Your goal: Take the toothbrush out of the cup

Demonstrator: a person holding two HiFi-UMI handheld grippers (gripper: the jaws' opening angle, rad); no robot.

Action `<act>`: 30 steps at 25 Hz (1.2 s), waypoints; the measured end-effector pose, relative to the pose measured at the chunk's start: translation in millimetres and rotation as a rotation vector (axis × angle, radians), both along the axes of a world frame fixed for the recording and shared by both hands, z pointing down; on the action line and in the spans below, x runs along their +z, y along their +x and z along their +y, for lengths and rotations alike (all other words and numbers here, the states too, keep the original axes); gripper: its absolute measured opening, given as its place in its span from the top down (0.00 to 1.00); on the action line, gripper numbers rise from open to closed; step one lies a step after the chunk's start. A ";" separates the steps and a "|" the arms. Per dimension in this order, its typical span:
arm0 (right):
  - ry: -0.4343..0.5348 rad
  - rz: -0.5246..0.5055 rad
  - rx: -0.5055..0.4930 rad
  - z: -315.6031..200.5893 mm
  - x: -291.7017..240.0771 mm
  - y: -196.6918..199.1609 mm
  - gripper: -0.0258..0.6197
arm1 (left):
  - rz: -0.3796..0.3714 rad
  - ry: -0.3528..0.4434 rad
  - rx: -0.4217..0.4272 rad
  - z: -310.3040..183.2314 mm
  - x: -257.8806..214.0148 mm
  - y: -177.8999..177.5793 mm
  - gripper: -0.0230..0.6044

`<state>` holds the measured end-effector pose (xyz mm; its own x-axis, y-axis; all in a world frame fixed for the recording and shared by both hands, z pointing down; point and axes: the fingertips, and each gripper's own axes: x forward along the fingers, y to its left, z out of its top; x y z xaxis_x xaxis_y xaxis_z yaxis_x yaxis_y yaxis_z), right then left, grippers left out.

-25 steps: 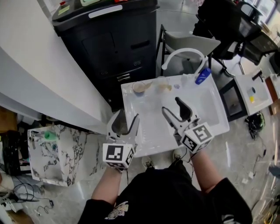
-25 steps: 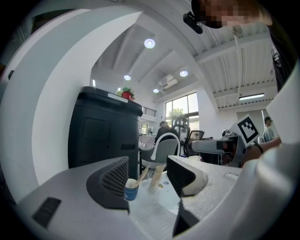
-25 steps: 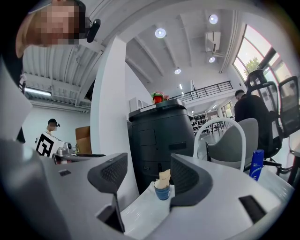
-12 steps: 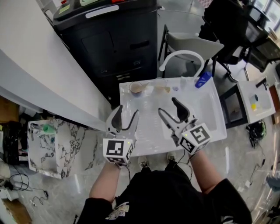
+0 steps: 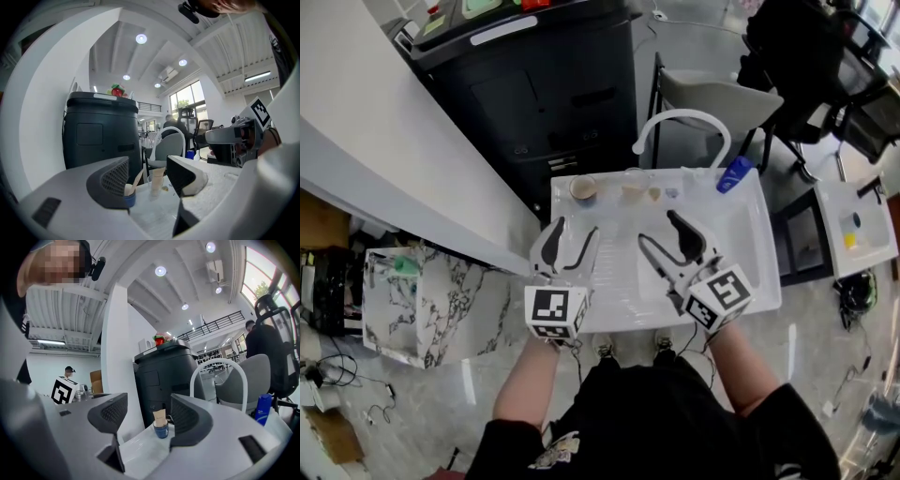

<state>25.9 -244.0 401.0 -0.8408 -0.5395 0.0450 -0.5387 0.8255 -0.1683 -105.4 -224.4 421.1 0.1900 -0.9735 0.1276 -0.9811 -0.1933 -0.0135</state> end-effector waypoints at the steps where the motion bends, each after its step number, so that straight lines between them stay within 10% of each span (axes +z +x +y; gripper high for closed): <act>1: -0.001 0.000 -0.004 -1.2 0.3 3.6 0.53 | -0.012 0.000 -0.002 -2.2 0.4 2.8 0.59; 30: -0.085 0.033 -0.016 -42.7 34.7 48.0 0.53 | -0.196 -0.117 -0.027 -103.6 103.0 -6.6 0.59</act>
